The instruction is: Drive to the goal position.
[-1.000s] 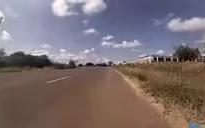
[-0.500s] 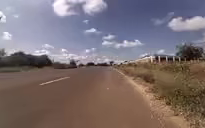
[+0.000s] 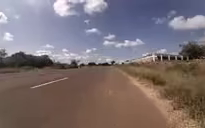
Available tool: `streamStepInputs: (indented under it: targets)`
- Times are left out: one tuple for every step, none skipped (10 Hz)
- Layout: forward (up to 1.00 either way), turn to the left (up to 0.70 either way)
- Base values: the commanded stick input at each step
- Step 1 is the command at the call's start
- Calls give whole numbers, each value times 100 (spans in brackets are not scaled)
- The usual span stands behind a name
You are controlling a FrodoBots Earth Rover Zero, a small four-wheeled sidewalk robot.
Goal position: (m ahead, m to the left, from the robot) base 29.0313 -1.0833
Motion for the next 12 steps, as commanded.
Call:
streamStepInputs:
  targets:
    - [100, -3]
    - [100, -14]
    - [100, -27]
    - [100, 2]
    - [100, 3]
    - [100, 3]
    - [100, 3]
    - [100, 3]
    - [100, 3]
    - [100, 3]
    - [100, 3]
    - [100, 3]
